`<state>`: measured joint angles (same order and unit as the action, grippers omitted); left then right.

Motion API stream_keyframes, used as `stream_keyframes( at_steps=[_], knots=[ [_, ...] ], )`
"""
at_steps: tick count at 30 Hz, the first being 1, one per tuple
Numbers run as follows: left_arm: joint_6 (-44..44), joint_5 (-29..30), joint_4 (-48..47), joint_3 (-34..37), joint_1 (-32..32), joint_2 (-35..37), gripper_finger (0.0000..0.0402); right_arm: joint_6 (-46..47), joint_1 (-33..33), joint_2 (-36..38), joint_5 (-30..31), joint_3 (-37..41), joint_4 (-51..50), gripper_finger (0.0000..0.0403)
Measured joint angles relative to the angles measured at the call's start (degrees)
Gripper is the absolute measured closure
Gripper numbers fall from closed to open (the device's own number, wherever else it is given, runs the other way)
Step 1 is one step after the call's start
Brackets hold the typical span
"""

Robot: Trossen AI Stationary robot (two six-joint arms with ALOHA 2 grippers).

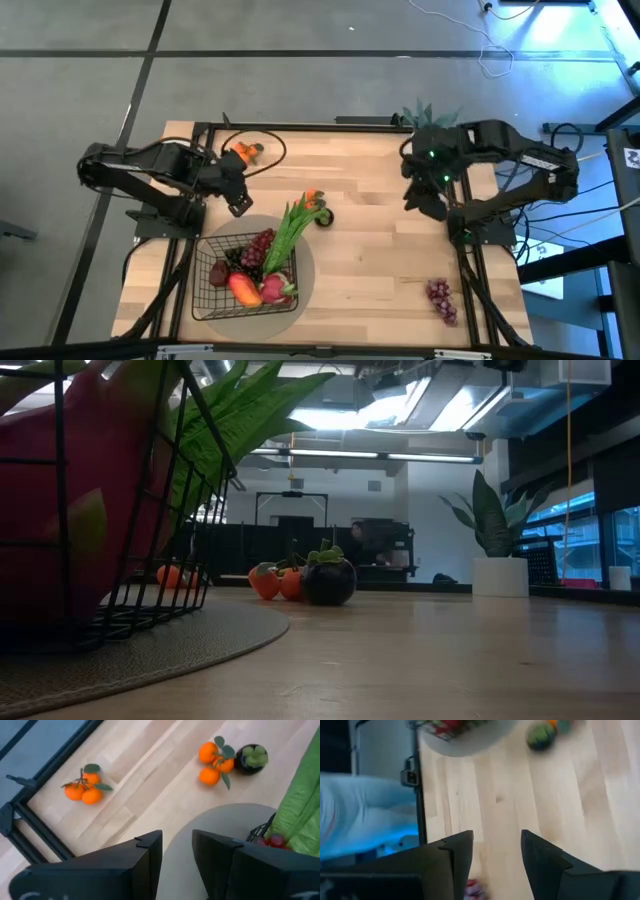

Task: Build produce basket
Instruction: Put the black mangosteen into the black wire basket

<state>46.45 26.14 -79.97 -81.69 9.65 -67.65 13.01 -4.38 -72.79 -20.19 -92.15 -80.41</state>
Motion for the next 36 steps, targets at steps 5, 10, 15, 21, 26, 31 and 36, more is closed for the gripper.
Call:
stream_keyframes(
  at_steps=[5,10,15,21,26,31,36],
  knots=[
    [-2.47,0.31,-0.1,0.0,0.0,2.28,0.0307,15.49,7.59,2.69,9.67,6.5,3.69,0.0249],
    [-5.63,0.14,-0.15,0.07,0.02,3.51,0.0307,19.59,9.65,0.92,16.75,13.02,18.71,0.0249],
    [-6.58,-0.56,-0.18,0.09,0.79,4.49,0.0307,10.51,9.69,-2.51,19.23,19.52,34.95,0.0249],
    [-6.53,-0.34,-0.04,0.07,2.14,4.69,0.0307,2.5,8.8,-8.8,27.93,25.47,47.18,0.0249],
    [-6.13,-0.28,-0.07,0.07,3.05,4.75,0.0308,-2.95,6.62,-14.66,29.16,27.75,53.22,0.0249],
    [-4.59,-0.29,0.09,0.07,3.15,4.76,0.0308,-7.78,4.95,-20.52,26.68,27.82,59.55,0.0249],
    [-3.01,-0.27,0.11,0.07,3.15,4.77,0.0308,-10.61,4.15,-25.24,24.17,27.82,64.42,0.0249]
  ],
)
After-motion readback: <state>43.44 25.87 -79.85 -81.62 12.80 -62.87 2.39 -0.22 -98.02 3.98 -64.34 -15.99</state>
